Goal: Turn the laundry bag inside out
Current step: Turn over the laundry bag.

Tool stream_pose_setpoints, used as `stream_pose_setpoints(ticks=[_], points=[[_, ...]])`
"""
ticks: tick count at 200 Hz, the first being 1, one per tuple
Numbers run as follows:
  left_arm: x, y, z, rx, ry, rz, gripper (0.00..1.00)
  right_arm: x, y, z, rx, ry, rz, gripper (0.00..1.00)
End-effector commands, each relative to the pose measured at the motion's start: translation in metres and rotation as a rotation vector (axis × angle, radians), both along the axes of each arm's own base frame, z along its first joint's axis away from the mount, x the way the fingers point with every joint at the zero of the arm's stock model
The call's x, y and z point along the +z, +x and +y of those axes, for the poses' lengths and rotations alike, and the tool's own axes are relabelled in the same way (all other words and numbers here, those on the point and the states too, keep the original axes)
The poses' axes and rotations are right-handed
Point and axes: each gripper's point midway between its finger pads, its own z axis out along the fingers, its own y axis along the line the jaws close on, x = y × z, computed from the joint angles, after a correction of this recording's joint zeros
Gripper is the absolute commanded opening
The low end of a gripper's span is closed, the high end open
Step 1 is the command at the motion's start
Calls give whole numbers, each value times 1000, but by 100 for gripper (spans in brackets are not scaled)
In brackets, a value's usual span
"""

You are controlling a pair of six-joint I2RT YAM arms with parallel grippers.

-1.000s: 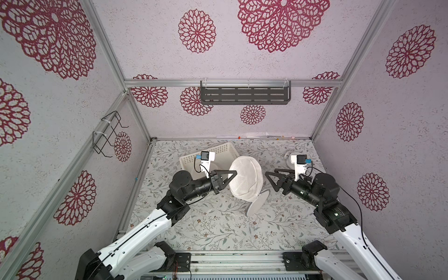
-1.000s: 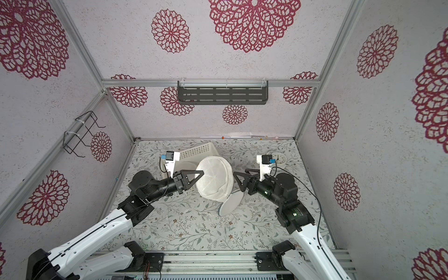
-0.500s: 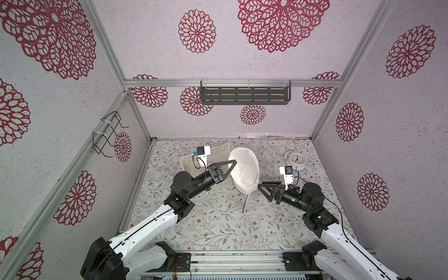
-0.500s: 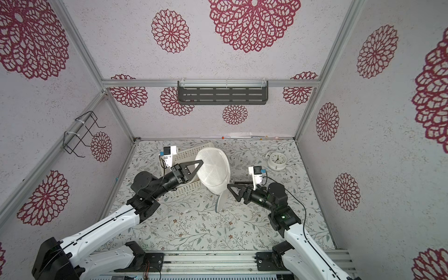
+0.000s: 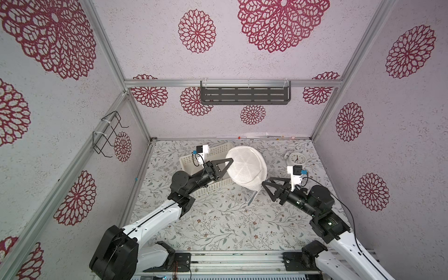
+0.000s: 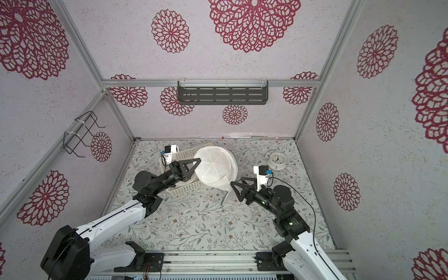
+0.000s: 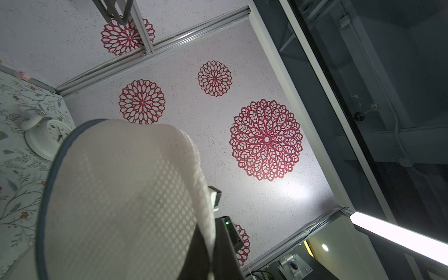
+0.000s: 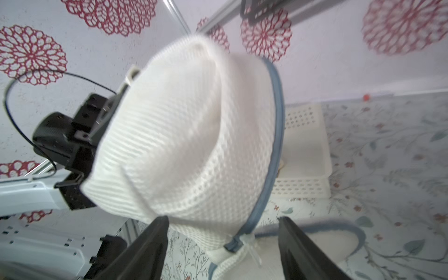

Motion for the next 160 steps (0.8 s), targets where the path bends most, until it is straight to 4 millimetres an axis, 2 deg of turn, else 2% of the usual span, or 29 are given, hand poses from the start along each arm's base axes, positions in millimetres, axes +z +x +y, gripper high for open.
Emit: stream_pose_setpoints(ticks=[1,18,38,65,91,108,137,150,160], points=[[-16,-17,-8,-111,69,-55,0,31,8,-29,-171,-99,-109,76],[-29,-25,-13,-159,100,-51,0,54,12,-8,-66,-104,-150,73],[-33,-33,-15,-198,117,-65,0,61,29,22,64,-113,-125,67],[-26,-41,-16,-229,120,-98,0,57,51,45,137,-91,-87,54],[-21,-45,-19,-260,124,-121,0,34,62,62,213,-83,-10,38],[-16,-51,-23,-296,129,-147,0,18,74,61,180,-85,41,31],[-7,-65,-28,-352,131,-191,0,13,85,50,97,-44,52,6],[-6,-66,-28,-355,131,-198,0,13,83,52,114,-28,50,0],[-5,-67,-28,-360,132,-207,0,14,81,53,130,-22,50,0]])
